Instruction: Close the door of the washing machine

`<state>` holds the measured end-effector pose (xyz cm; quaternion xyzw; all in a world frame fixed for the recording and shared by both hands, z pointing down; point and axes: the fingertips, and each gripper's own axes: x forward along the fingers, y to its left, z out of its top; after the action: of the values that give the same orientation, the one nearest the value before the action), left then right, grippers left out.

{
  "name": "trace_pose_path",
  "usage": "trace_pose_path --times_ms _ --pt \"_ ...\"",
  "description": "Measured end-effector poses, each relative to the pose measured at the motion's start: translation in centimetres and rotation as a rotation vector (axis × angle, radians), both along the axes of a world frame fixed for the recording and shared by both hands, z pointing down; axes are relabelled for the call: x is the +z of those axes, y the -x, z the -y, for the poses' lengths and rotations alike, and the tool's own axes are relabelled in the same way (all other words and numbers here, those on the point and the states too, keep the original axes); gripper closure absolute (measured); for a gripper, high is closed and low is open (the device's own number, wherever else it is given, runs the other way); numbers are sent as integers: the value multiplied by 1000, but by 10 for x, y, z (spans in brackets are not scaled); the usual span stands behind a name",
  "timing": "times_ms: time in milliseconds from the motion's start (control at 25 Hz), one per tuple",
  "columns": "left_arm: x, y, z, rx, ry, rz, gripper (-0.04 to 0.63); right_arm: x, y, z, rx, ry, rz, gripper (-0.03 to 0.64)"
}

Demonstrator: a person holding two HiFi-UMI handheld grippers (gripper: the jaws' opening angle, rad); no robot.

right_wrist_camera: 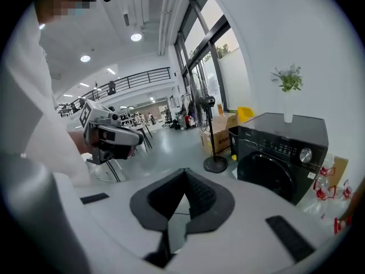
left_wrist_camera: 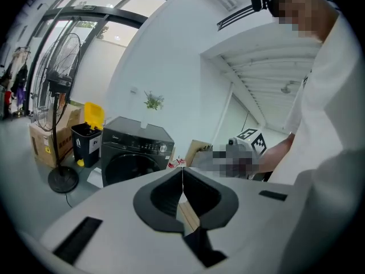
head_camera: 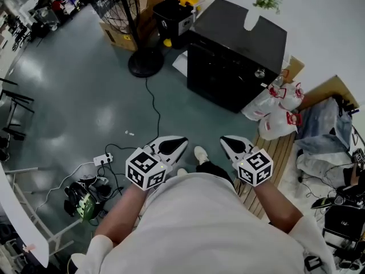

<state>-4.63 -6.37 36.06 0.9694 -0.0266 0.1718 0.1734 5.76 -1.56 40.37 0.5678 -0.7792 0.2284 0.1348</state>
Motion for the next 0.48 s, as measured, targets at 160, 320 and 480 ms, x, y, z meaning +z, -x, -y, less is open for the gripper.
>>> trace_pose_path --times_ms 160,320,480 --pt "2 10 -10 -16 0 1 577 -11 6 -3 -8 -31 7 609" --pt "1 14 -19 -15 1 0 577 -17 9 -6 -20 -42 1 609" --pt "1 19 -25 -11 3 1 577 -21 14 -6 -23 -53 1 609"
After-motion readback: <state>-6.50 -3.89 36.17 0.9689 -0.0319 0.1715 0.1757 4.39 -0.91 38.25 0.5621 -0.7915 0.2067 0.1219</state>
